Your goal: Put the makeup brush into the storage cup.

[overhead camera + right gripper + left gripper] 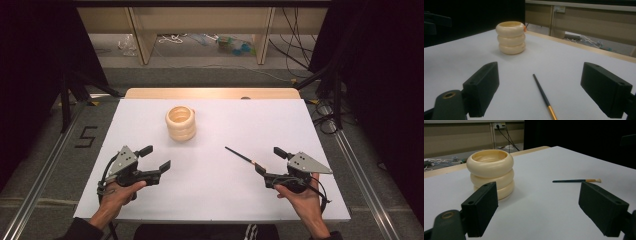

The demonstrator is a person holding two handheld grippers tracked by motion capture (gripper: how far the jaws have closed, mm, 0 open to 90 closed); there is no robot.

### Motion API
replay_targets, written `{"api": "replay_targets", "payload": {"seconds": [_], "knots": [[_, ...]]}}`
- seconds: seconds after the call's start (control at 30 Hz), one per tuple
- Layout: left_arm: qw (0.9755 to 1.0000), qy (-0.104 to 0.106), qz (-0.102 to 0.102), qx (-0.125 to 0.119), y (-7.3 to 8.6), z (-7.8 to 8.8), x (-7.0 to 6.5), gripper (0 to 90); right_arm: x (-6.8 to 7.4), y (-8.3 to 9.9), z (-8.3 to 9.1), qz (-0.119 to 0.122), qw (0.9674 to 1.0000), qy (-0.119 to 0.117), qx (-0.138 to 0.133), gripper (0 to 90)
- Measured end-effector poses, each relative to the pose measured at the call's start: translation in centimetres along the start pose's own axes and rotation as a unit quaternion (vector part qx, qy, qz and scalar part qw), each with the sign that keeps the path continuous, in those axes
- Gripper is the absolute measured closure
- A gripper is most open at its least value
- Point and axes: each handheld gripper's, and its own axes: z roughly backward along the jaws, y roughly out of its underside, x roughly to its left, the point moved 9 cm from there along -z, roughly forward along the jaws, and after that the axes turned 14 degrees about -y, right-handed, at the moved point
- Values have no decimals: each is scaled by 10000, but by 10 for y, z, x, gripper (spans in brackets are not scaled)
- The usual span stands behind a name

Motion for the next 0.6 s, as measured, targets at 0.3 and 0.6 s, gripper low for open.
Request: {"api": "replay_targets", "payload": {"seconds": [0.3,0.6], "knots": [[10000,1,-31,-8,0,0,0,157,-1,0,-1,13,10000,16,93,156],[10000,3,-30,-7,0,-1,-2,157,-3,-3,-7,137,9987,-89,480,156]]}}
